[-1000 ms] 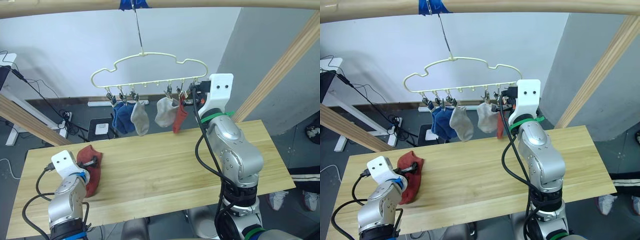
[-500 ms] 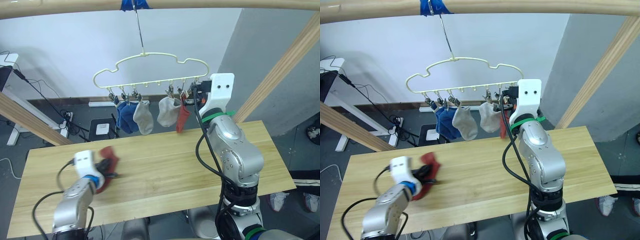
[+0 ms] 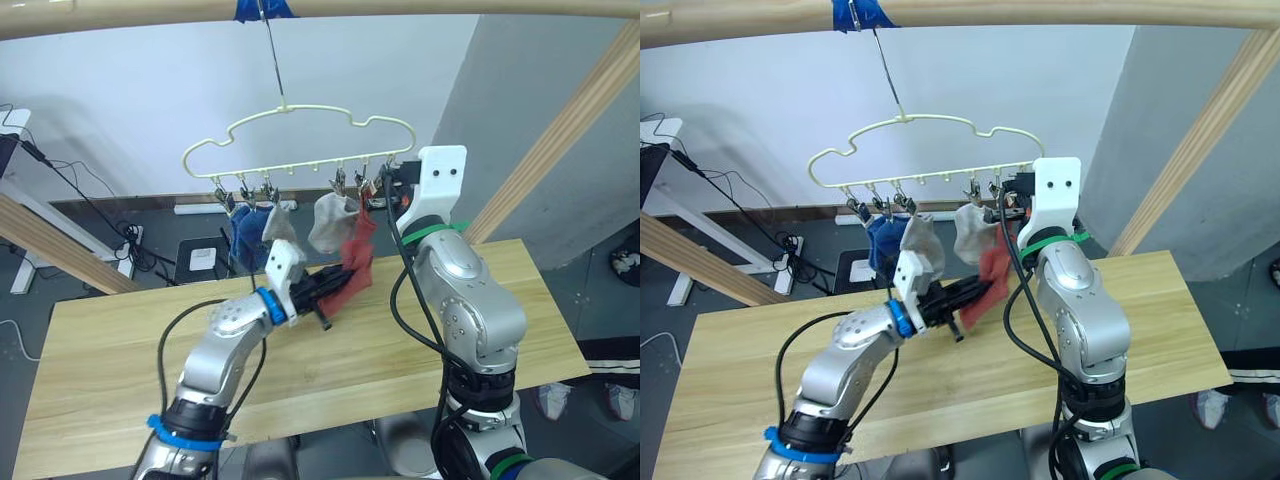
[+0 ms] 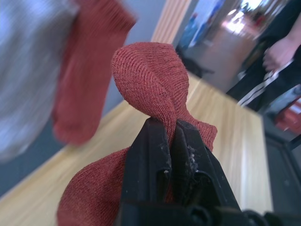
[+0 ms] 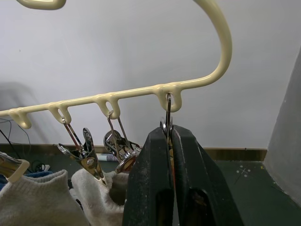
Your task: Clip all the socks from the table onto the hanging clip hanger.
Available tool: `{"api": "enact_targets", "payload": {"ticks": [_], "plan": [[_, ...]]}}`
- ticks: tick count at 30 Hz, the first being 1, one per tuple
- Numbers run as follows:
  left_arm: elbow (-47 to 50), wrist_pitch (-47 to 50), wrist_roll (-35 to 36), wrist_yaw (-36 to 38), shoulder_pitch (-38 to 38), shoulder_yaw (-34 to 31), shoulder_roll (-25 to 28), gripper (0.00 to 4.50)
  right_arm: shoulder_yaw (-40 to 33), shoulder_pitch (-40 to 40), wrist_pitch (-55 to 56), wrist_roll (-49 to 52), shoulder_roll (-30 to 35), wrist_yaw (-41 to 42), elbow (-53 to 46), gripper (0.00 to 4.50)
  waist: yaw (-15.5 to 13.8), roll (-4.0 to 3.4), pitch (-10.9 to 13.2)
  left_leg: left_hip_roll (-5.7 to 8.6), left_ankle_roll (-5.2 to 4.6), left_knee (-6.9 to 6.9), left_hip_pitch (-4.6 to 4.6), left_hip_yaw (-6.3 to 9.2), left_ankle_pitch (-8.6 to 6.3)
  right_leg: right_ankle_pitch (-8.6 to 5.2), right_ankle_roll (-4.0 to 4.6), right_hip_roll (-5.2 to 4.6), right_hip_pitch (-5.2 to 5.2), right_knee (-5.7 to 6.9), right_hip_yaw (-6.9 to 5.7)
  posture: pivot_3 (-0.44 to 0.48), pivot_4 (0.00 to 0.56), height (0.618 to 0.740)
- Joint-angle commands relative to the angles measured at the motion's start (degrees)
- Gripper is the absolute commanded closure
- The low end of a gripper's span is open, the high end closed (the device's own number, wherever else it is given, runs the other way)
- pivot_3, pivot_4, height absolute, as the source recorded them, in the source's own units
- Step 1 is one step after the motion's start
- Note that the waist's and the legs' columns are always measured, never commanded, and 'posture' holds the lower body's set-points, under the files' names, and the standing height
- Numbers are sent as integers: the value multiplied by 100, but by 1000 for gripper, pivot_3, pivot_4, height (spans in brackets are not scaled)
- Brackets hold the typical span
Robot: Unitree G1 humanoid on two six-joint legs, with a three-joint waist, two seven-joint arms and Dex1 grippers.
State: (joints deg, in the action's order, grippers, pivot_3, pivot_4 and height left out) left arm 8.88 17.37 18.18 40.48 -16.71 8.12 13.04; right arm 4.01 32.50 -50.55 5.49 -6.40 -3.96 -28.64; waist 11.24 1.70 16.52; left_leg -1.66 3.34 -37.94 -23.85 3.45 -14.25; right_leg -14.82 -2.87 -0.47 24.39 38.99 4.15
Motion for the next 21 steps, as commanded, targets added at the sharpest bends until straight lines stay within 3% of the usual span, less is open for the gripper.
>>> {"api": "enact_targets", "payload": {"ticks": [1,7,12,21], "plan": [[132,-220,-96,-402,-271,96,-359,4491,35,159,117,-15,-9,-17,-286,4500,1,1,-1,1,0,-2,0,-1,0,0,-1,0,-1,0,2,-273,251,737],[-261,-191,-140,-1008,-546,25,-997,4491,50,175,122,-23,-35,-35,-281,4500,36,0,-1,-2,-1,2,3,5,0,0,-1,8,-2,1,-1,-284,251,737],[-526,270,252,-1322,-622,-184,-1450,4491,42,180,121,-28,-40,-37,-291,4500,38,0,-1,1,-1,-1,1,1,0,0,-2,7,-2,-1,3,-284,251,737],[-653,735,849,-1501,-723,-609,-1774,4491,58,157,78,-37,-30,-39,-316,4500,40,1,-1,0,-1,-1,1,2,0,0,-3,8,-2,-1,1,-293,251,737]]}}
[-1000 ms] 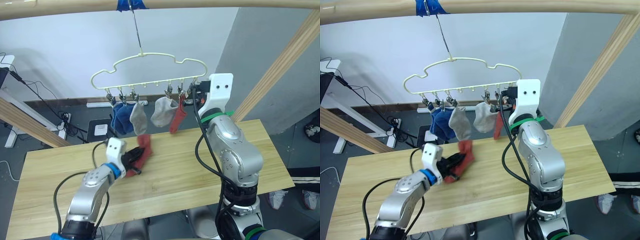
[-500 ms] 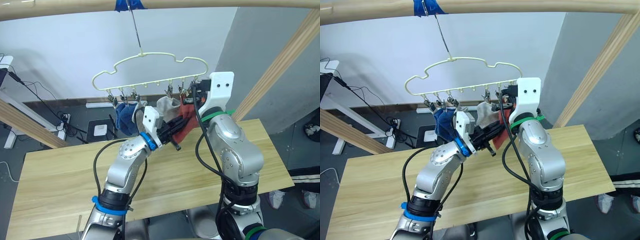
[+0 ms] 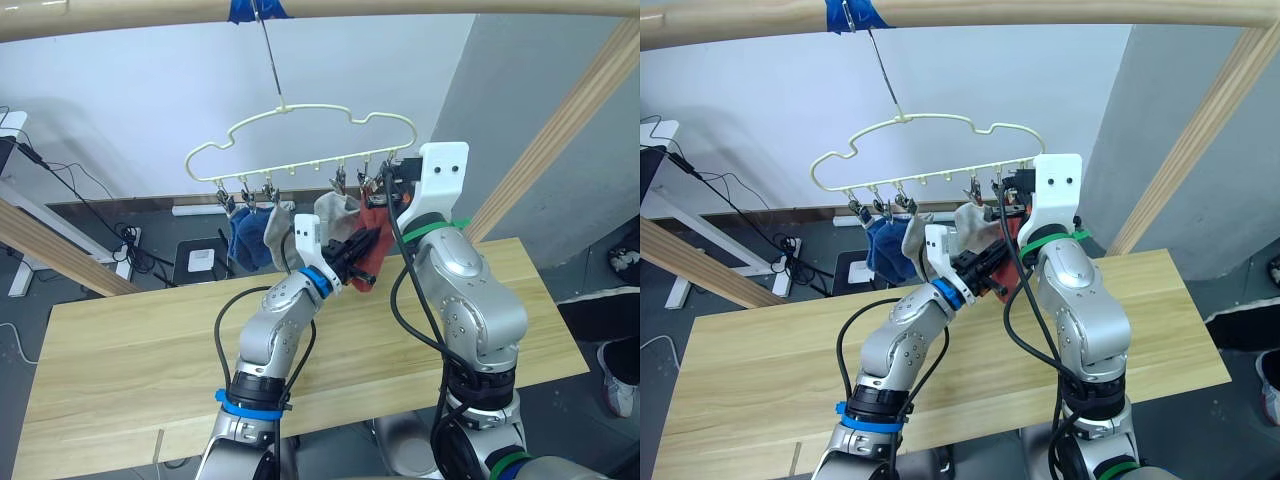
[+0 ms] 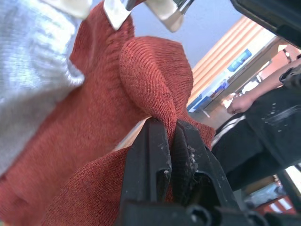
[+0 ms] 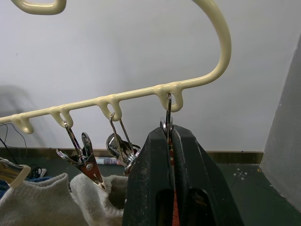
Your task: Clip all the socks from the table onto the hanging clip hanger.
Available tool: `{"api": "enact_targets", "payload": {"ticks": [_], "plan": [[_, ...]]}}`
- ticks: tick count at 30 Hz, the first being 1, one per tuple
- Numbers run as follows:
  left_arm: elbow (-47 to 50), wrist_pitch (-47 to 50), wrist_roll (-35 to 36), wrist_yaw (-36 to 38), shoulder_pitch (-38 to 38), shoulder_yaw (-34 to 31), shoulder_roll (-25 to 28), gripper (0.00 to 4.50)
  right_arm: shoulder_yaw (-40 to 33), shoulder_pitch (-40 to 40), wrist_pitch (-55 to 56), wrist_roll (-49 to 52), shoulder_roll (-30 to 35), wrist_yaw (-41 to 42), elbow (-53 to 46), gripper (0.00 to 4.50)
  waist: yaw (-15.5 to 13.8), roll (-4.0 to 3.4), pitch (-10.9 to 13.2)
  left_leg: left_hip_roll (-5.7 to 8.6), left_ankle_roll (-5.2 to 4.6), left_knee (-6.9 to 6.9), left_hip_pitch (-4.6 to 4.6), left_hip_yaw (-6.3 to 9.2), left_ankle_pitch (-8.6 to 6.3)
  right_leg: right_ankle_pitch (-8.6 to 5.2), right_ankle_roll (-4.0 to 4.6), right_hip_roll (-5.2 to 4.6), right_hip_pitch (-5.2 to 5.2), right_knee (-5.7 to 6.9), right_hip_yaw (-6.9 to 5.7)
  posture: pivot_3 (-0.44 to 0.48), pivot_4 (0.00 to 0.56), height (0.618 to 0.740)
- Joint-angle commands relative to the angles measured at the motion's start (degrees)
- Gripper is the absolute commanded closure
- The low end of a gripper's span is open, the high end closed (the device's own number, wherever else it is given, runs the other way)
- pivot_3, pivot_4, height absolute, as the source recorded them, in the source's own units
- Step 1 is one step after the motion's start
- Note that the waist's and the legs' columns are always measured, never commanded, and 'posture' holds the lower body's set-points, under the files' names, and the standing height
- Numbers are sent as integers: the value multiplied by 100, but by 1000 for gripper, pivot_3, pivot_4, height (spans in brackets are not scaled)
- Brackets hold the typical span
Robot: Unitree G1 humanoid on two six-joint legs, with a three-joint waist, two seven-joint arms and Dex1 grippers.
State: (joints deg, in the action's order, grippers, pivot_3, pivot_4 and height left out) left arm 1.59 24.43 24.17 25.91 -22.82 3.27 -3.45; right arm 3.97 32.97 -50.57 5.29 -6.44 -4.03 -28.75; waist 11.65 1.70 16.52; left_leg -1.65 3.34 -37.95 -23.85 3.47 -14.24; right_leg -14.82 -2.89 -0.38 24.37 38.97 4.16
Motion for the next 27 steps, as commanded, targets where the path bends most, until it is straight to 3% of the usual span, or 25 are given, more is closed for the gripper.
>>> {"api": "enact_targets", "payload": {"ticks": [1,19,22,25,27], "plan": [[78,51,280,-47,-116,-140,-133,4491,65,108,79,-17,-26,-32,-305,4500,-1,0,0,0,0,0,0,0,0,0,0,0,0,0,0,-293,251,737],[-12,-9,495,-151,-269,-177,-246,4491,73,56,-64,1,-66,-46,-352,4500,-1,0,0,0,0,1,-1,-1,0,0,-1,1,0,-2,0,-298,255,737],[-42,-29,474,-128,-270,-175,-216,4500,23,26,-34,-30,-107,-126,-377,3722,-1,0,0,0,0,2,-1,0,0,-1,-1,1,0,-3,0,-298,255,737],[-96,-91,409,-158,-303,-163,-202,4500,7,40,-7,35,-120,-96,-399,2608,-2,0,0,0,0,2,-1,0,0,-1,-1,1,0,-3,0,-298,255,737],[-161,-197,315,-163,-323,-138,-166,4500,-65,54,36,57,-111,-107,-515,2351,-6,0,0,0,0,2,-1,0,0,-1,-1,1,0,-3,0,-298,256,737]]}}
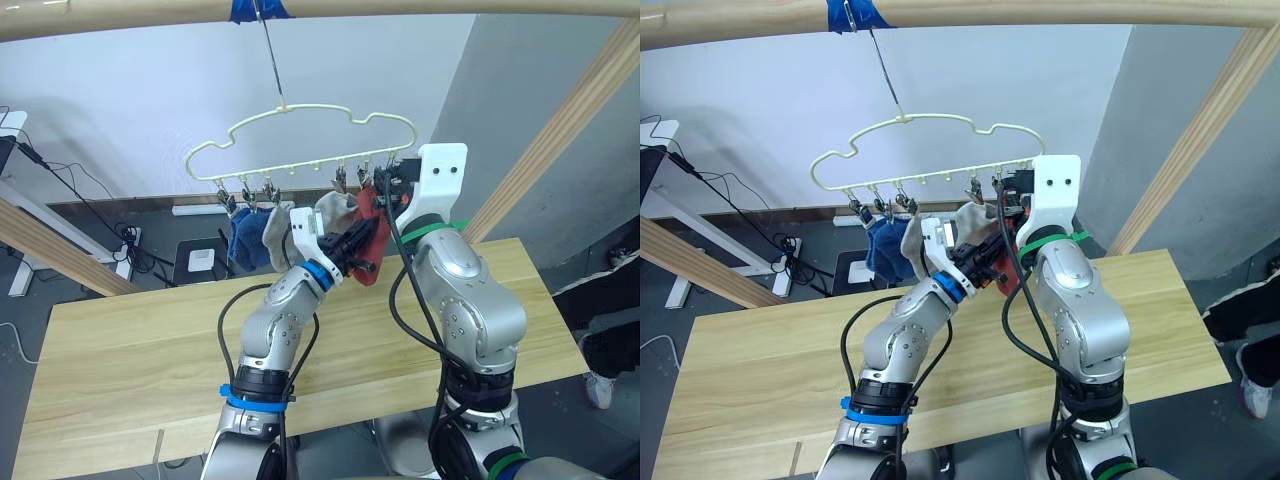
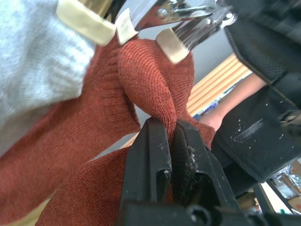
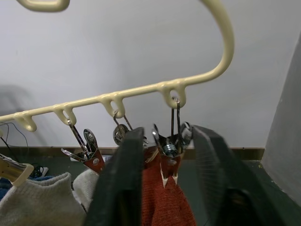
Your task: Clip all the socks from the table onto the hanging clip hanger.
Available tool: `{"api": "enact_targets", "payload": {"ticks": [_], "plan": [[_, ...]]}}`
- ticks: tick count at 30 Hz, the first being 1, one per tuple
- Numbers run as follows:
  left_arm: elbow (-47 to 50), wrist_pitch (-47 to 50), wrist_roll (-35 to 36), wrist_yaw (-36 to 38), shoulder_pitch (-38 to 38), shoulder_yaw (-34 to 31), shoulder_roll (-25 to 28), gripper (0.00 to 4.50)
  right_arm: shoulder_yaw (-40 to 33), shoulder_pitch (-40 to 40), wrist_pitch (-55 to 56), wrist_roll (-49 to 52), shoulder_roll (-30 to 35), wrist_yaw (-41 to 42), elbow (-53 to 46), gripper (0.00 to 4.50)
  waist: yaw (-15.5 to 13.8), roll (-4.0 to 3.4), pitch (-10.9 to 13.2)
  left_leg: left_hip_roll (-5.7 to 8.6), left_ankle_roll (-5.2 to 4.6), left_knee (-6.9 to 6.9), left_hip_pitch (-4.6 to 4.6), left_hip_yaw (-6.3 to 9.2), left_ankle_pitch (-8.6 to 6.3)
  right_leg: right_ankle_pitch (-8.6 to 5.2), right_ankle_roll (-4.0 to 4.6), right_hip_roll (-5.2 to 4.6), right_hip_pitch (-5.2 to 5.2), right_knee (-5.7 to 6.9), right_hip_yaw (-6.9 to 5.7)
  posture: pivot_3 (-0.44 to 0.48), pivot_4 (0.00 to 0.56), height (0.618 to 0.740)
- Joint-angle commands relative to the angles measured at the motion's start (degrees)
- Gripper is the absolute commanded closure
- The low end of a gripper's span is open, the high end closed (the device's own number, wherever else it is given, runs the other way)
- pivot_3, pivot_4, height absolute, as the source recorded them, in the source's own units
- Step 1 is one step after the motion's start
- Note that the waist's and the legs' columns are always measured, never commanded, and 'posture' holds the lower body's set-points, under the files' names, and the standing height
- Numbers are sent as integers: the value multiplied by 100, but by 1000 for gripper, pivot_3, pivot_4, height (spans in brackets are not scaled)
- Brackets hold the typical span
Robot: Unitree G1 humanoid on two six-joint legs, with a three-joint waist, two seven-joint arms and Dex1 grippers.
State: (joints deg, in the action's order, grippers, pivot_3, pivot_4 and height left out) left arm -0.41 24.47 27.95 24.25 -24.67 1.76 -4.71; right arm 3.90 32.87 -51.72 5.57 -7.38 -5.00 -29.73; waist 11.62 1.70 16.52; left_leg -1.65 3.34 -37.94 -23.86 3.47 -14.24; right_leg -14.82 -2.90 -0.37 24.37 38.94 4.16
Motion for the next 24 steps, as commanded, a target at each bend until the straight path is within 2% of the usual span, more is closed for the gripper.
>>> {"api": "enact_targets", "payload": {"ticks": [1,4,6,11,17,19,20,23,24], "plan": [[15,-230,-98,28,-145,36,-12,4500,-82,70,164,20,2,-24,-466,2351,-4,0,0,0,0,0,0,0,0,0,0,0,0,0,0,-298,256,737],[-51,-329,-220,252,-132,175,137,4500,-166,75,120,71,24,-7,-600,2351,-4,0,0,0,0,0,0,0,0,0,-1,0,0,-1,0,-301,255,737],[-114,-319,-434,254,-130,294,288,3807,-255,48,75,150,105,90,-804,2242,-5,0,0,0,0,1,0,0,0,0,-1,0,0,-1,-1,-302,252,737],[-88,-765,-1096,816,68,910,969,2535,-499,-46,-120,490,491,522,-1179,2242,3,0,0,0,0,3,0,0,0,0,-1,0,0,-2,0,-299,245,737],[241,-982,-1246,1527,506,1197,1648,799,-734,-294,-210,768,1378,1140,-1270,2242,-15,-1,-1,-2,0,5,2,1,0,0,0,0,0,-1,-1,-273,236,737],[482,-1143,-1337,1806,691,1237,1993,202,-784,-476,-186,918,1870,1545,-1276,2242,-34,-1,-1,-1,0,4,1,0,0,0,0,0,0,-1,0,-264,233,737],[586,-1195,-1361,1885,771,1226,2121,34,-779,-551,-167,973,2083,1719,-1284,2242,-37,-1,-1,-1,0,4,1,-1,0,0,0,-1,0,-2,1,-264,233,737],[791,-1250,-1339,2022,936,1141,2399,34,-809,-728,-22,1168,2535,2114,-1230,2242,-43,-3,-2,-1,0,5,3,-2,0,-1,0,-1,0,-3,2,-243,227,737],[1002,-1301,-1291,2143,1099,1018,2625,7,-807,-835,92,1231,2769,2363,-1231,2065,-40,-3,-2,-2,0,5,3,-2,0,-1,0,-1,-1,-3,2,-243,227,737]]}}
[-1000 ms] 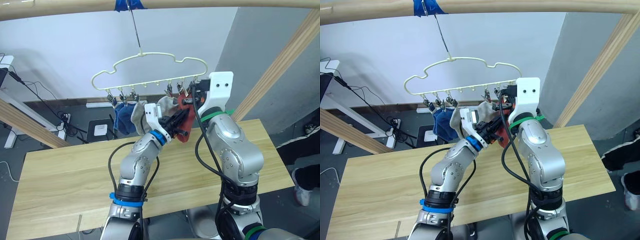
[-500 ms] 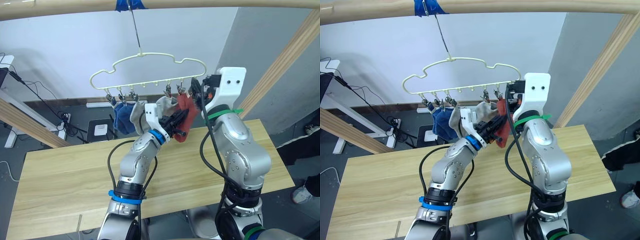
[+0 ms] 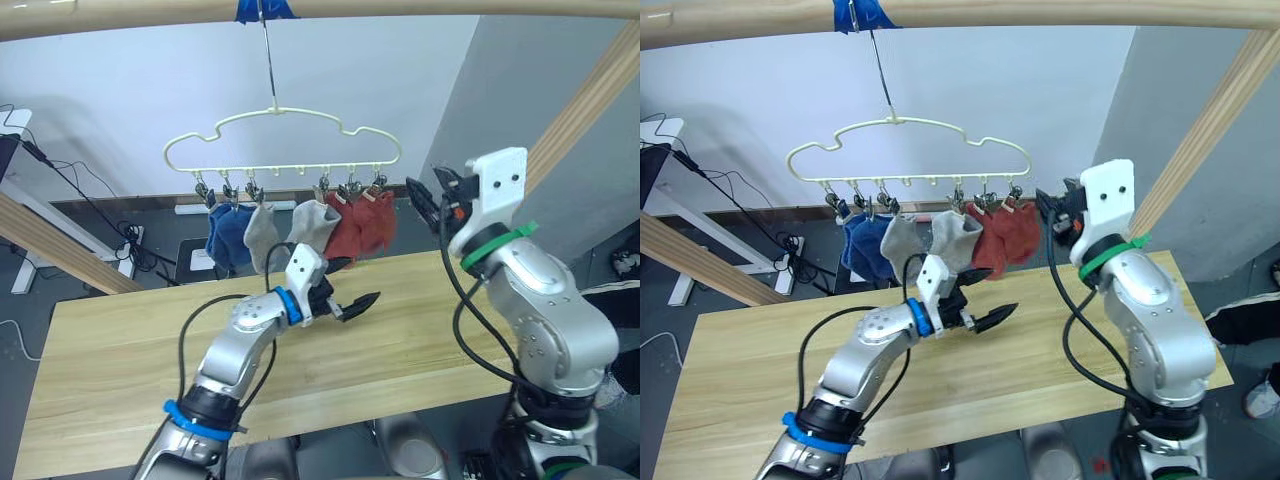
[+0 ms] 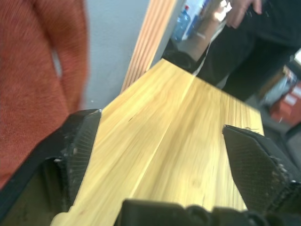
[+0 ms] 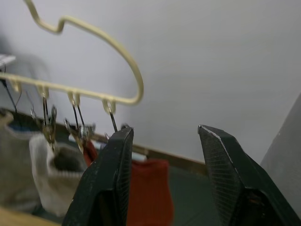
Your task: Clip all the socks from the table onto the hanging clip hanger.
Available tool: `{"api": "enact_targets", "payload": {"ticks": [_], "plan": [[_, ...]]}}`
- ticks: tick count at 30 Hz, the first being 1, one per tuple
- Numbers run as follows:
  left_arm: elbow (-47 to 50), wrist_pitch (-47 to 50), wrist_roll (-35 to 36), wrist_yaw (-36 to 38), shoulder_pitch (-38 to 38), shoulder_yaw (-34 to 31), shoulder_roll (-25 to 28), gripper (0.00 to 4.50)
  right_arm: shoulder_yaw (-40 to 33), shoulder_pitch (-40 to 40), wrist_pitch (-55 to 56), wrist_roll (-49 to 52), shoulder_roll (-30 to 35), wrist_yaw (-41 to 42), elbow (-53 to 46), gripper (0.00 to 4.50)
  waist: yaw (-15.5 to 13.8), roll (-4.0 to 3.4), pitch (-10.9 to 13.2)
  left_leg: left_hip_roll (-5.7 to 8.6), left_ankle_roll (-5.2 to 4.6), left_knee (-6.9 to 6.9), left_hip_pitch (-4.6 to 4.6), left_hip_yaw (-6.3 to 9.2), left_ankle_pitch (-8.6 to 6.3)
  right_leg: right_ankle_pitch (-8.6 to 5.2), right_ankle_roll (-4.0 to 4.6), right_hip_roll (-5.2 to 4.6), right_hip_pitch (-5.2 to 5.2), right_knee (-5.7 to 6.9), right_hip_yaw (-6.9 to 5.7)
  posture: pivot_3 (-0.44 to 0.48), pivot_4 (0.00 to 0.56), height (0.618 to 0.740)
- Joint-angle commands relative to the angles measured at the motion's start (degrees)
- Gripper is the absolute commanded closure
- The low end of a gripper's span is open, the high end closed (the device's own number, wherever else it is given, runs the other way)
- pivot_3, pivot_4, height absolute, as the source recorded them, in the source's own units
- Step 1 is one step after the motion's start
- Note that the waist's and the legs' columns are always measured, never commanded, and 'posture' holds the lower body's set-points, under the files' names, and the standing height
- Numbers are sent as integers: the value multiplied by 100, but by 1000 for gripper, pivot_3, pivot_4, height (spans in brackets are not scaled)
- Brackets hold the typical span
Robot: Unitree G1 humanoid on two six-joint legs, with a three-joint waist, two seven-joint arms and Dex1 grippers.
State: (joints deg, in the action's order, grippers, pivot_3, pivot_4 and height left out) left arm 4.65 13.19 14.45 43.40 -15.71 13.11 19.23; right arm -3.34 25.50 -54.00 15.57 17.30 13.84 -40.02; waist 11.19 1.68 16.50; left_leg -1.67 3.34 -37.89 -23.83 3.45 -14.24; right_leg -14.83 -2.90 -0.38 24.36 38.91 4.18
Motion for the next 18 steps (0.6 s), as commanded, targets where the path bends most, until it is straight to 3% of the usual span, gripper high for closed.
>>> {"api": "enact_targets", "payload": {"ticks": [1,7,14,18], "plan": [[770,-250,140,357,426,-390,543,0,-86,-236,447,365,589,876,-218,1855,9,0,0,0,0,-1,0,-1,0,0,0,0,1,1,1,-237,223,737],[1502,3,834,585,1003,-1685,1548,0,-97,-544,1261,758,1694,2287,155,45,-46,-1,-2,-8,-2,2,4,0,1,-10,-12,5,1,1,-2,-184,203,737],[1494,397,1071,582,1459,-3021,2375,0,-202,-208,2221,788,2499,3386,1241,45,-184,11,-21,-2,-10,-11,7,-12,7,-15,-33,-1,-7,-7,6,-132,183,737],[1264,453,720,487,1946,-3459,2836,0,-181,-76,2648,823,2926,4002,1773,45,-274,8,-30,-5,-10,1,7,-12,6,1,-2,0,0,-4,3,-105,170,737]]}}
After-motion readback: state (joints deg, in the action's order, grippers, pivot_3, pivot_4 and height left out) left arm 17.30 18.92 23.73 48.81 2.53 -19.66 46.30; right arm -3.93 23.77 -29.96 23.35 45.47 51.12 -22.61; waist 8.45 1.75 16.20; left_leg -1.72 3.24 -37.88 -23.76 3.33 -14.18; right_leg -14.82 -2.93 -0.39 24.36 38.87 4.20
